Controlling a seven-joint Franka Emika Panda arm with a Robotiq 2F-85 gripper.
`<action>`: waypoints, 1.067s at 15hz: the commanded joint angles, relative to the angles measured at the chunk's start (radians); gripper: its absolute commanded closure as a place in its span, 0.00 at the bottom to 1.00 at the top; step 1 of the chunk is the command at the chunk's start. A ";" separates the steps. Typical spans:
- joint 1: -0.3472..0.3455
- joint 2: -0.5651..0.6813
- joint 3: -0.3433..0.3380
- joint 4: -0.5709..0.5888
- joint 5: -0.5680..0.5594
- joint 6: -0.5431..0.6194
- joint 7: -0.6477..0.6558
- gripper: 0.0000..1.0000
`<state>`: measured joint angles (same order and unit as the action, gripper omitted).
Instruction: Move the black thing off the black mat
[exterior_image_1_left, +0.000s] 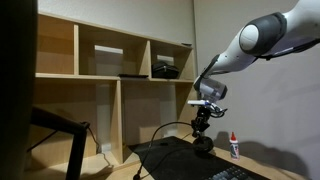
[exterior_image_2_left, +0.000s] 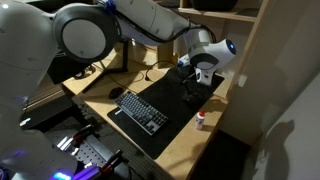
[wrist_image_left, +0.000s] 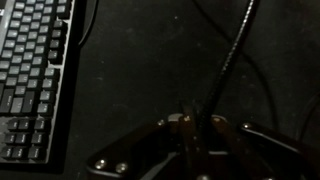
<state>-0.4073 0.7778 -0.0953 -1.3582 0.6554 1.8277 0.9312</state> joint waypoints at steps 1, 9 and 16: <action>0.010 -0.077 0.015 -0.018 0.045 -0.128 -0.051 0.98; 0.085 -0.044 0.008 0.014 0.061 -0.294 -0.031 0.98; 0.151 -0.079 0.023 -0.020 0.069 -0.377 -0.054 0.98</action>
<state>-0.2751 0.7419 -0.0770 -1.3619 0.6960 1.5036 0.8890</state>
